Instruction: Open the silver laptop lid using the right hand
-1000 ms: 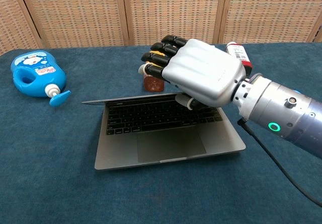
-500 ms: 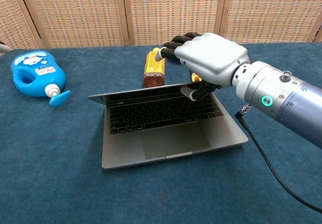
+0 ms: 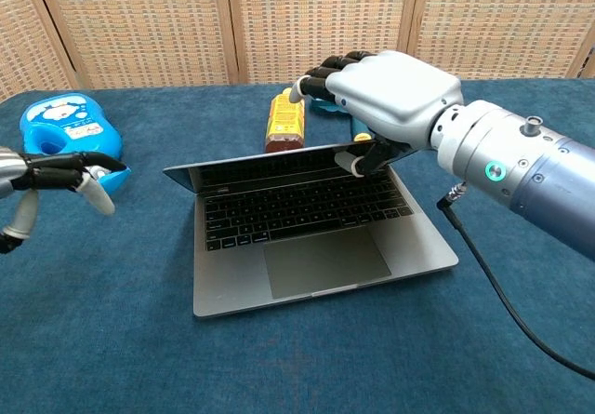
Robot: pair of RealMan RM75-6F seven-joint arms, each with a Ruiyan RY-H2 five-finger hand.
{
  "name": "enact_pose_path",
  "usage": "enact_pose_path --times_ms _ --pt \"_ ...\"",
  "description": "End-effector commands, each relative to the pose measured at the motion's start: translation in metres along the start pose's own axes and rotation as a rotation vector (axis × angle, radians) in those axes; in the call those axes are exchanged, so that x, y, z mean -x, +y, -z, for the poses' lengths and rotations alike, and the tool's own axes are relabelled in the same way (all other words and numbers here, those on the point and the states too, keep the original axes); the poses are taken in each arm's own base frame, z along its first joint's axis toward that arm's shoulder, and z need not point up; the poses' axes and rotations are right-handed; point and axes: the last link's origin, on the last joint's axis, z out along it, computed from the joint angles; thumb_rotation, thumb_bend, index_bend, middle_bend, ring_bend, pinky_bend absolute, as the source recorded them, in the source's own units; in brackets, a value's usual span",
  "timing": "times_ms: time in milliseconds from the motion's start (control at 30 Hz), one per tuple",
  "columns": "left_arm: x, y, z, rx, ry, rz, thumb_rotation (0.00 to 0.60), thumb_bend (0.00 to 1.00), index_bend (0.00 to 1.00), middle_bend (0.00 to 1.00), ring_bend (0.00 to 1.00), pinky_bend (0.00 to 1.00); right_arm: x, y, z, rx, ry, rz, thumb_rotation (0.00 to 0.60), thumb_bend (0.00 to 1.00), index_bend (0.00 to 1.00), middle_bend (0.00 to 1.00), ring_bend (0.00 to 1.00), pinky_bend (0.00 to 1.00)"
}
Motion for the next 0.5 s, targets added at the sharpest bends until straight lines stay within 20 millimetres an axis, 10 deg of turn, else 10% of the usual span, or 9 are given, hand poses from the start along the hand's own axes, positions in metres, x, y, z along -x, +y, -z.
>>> enact_pose_path --times_ms 33,500 --pt "0.009 0.008 -0.008 0.055 -0.016 0.002 0.600 0.97 0.31 0.11 0.23 0.26 -0.001 0.001 -0.001 0.004 0.003 -0.003 0.600 0.54 0.20 0.21 0.12 0.15" --pt "0.025 0.023 -0.036 0.125 -0.024 -0.044 0.600 0.96 0.34 0.16 0.26 0.26 -0.004 0.002 -0.002 0.006 0.006 -0.005 0.600 0.54 0.20 0.21 0.12 0.15"
